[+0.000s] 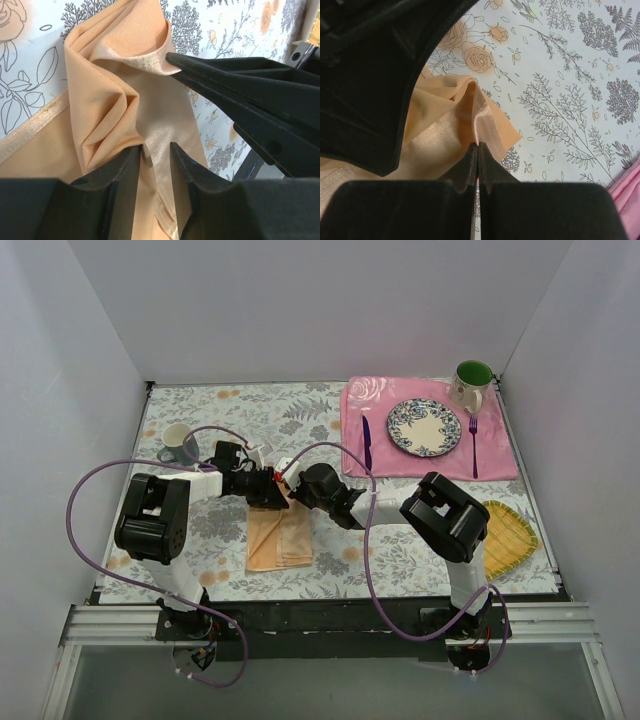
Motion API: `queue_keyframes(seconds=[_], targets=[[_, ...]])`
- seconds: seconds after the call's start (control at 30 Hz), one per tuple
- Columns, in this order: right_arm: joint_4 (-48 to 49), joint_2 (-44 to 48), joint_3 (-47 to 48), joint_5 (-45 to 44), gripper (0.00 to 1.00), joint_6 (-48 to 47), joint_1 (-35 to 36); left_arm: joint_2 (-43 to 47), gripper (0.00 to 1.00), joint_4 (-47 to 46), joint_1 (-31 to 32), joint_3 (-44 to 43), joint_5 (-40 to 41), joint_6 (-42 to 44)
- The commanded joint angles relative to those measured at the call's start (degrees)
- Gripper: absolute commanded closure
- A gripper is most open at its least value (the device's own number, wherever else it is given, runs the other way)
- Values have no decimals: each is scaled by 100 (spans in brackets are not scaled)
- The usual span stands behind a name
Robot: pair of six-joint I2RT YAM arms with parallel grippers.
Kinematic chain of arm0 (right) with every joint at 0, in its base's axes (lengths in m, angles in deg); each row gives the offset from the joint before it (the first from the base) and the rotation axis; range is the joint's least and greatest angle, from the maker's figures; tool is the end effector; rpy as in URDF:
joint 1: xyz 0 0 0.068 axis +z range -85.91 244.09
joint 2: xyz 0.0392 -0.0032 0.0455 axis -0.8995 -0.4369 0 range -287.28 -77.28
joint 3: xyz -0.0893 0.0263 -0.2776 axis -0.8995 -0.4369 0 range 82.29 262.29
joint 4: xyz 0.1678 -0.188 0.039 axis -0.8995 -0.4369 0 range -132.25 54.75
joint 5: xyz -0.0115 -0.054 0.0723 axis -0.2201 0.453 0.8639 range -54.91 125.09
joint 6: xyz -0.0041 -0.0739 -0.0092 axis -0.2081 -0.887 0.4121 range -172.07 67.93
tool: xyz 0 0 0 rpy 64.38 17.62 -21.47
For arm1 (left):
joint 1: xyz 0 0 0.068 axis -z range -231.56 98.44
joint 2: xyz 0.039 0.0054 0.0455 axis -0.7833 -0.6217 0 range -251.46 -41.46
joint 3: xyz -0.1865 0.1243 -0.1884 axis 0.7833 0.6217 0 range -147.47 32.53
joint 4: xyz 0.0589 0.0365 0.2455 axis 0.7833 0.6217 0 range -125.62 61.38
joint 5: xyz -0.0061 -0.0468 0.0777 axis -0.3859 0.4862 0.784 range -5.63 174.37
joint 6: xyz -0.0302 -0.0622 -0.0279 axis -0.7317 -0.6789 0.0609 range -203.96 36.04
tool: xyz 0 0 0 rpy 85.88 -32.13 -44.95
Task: Fold the napkin into a case and place the utensils inside
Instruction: Stuff the top corner of the smaller-rectangle-folded napkin into the folded napkin.
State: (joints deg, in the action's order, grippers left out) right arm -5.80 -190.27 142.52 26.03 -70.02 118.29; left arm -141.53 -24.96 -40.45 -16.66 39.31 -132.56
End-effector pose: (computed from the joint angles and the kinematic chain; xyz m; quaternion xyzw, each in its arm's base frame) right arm 0.2700 0.3574 0.1685 -0.4553 0.6986 0.1078 0.5413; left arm 0.3085 -0.1057 0.1428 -0.1985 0.8781 -0.4352 0.0121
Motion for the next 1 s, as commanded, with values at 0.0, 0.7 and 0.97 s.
queue_keyframes(seconds=[0.0, 0.7, 0.97], targets=[[61, -13, 218, -52, 99, 73, 39, 40, 68, -265, 31, 40, -152, -167], [61, 14, 200, -34, 99, 82, 56, 1051, 64, -573, 31, 349, 1051, -97], [69, 23, 209, -43, 99, 73, 47, 1051, 70, -450, 31, 261, 1438, -10]])
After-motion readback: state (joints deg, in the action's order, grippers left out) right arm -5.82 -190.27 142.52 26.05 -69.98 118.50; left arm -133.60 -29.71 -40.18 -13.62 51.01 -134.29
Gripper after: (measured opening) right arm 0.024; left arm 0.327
